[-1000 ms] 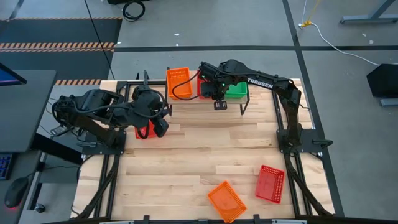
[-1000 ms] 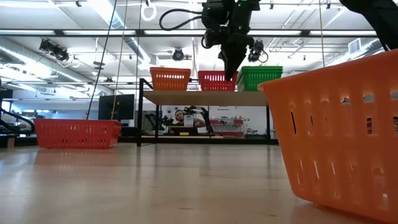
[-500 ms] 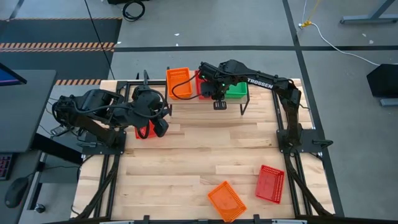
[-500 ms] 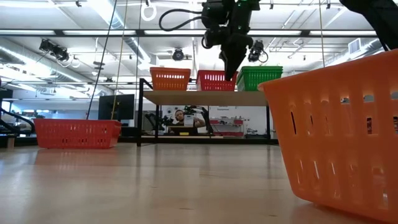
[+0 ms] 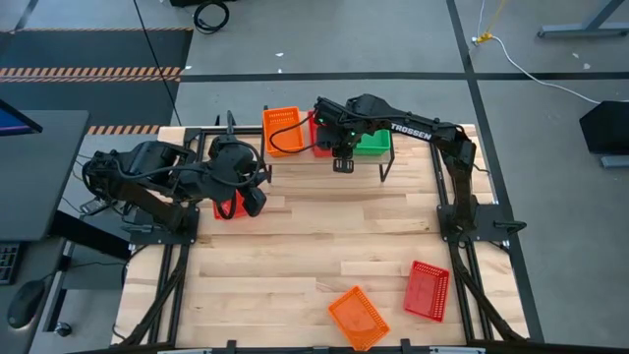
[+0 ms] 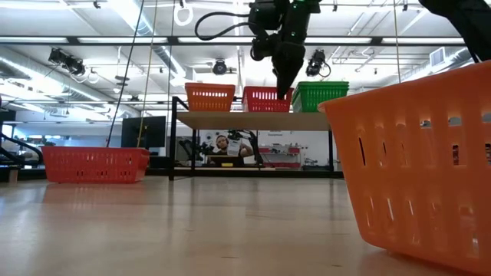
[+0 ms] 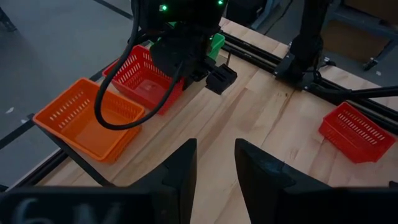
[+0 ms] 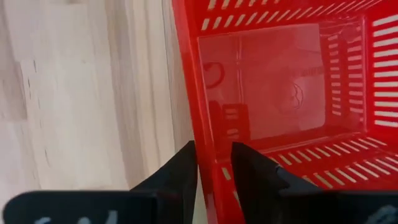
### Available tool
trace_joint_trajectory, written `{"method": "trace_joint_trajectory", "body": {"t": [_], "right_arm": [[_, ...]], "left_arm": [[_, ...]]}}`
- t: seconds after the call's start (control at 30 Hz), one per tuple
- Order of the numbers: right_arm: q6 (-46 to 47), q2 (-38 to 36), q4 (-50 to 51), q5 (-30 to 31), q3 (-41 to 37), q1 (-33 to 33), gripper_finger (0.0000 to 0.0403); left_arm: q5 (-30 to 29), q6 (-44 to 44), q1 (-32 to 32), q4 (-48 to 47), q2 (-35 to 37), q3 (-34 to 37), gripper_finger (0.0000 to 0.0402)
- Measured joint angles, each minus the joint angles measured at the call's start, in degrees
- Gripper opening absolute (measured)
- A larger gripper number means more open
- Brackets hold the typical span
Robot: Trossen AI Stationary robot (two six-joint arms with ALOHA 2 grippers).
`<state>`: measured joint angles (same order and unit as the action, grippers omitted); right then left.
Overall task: Stack baskets on shelf by color
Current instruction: Adjust the red bin on the shelf
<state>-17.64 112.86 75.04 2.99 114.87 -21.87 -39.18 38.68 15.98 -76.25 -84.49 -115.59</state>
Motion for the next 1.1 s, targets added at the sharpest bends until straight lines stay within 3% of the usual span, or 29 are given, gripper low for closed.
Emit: {"method": "trace_joint_trajectory", "body": {"t": [0.73,1.1], "right_arm": [[10.1,0.0,-0.7,-1.1,0.0,0.6,0.009],[6.8,-1.3,-1.0,-3.1,1.2,2.4,0.0095]], "left_arm": [[0.0,1.2,0.0,0.0,0.0,0.0,0.0117],[0.0,-2.0,-0.1,-4.8,-0.7,-0.1,0.0117]]}}
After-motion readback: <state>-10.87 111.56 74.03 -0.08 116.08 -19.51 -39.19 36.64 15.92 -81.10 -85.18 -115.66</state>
